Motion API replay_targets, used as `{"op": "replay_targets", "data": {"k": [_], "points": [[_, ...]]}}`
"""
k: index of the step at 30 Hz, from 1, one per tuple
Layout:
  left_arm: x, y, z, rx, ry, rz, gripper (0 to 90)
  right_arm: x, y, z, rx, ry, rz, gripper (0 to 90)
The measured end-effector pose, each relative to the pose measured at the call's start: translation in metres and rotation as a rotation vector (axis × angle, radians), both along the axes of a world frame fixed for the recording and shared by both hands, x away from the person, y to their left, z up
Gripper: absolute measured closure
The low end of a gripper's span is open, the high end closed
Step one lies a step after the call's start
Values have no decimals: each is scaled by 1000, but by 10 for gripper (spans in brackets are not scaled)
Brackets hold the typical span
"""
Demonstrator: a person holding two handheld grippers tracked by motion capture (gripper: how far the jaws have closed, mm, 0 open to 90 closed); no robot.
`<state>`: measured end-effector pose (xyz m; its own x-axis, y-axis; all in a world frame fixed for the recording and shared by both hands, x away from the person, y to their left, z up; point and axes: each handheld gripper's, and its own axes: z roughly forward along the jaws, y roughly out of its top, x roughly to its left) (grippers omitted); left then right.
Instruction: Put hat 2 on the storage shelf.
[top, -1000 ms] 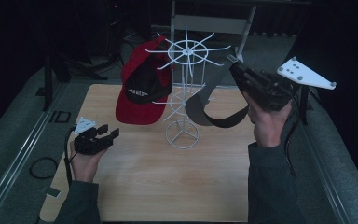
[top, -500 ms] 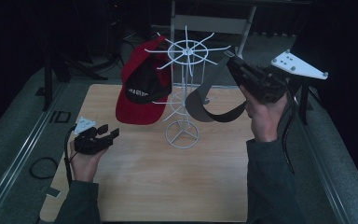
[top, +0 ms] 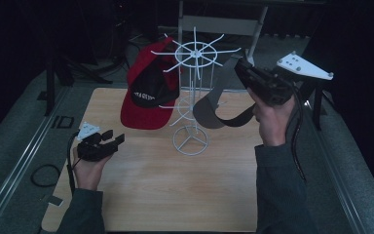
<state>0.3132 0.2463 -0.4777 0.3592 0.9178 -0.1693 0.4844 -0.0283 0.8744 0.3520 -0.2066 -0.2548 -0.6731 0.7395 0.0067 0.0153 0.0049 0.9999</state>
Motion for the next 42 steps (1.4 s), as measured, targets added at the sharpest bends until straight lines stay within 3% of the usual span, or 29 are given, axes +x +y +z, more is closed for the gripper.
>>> {"op": "replay_targets", "data": {"k": [27,34,37,42], "points": [[1,-2,-2,4,7,-2,480,12,12,-27,-65,72,31,865],[1,0,-1,0,2,3,481,11,8,-28,-69,71,-7,763],[0,1,0,0,1,3,481,8,7,-29,-102,62,-38,644],[0,0,0,0,1,2,480,5,7,-29,-139,59,-47,561]]}}
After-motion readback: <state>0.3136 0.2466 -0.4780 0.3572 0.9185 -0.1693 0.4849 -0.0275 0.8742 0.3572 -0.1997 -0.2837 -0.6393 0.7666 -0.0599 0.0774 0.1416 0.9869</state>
